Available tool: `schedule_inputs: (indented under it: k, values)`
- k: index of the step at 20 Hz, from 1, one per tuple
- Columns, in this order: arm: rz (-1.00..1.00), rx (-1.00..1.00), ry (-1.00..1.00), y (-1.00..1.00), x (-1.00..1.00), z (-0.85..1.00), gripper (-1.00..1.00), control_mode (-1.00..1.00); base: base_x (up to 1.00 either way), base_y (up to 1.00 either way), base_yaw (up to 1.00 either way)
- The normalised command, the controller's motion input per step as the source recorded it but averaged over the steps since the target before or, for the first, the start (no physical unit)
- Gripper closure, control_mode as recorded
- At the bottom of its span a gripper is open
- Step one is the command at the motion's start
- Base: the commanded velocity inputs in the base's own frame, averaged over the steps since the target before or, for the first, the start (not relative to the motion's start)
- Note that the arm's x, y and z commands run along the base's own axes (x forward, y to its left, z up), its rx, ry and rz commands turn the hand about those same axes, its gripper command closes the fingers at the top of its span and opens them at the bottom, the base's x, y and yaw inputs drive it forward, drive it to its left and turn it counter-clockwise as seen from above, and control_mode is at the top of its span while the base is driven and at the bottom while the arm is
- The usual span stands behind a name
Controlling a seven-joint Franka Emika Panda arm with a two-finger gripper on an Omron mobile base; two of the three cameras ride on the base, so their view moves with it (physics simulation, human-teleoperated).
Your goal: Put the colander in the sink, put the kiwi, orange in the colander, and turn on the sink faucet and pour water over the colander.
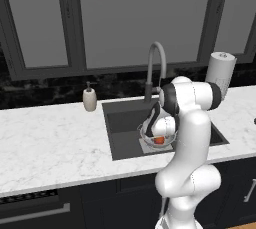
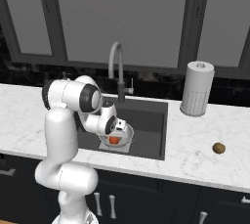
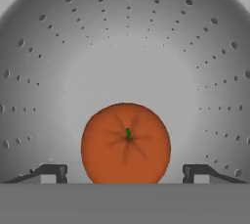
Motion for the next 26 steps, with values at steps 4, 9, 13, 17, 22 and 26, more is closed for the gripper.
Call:
schedule_inputs:
  k: [4, 9, 13, 17, 22, 26]
  values:
    - [0.00, 0.00, 0.00, 0.00, 0.00, 0.00, -1.00, -1.00, 0.00, 0.00, 0.00]
    - [0.00, 0.01, 0.00, -0.12, 0.00, 0.11, -1.00, -1.00, 0.00, 0.00, 0.00]
    - [0.00, 0.02, 0.00, -0.14, -0.24, 0.60, -1.00, -1.00, 0.00, 0.00, 0.00]
    - [0.00, 0.00, 0.00, -0.09, -0.44, 0.73, -1.00, -1.00, 0.00, 0.00, 0.00]
    - [0.00, 0.00, -0.01, -0.08, -0.56, 0.62, -1.00, -1.00, 0.00, 0.00, 0.00]
    - [0.00, 0.00, -0.02, -0.11, -0.61, 0.55, -1.00, -1.00, 0.00, 0.00, 0.00]
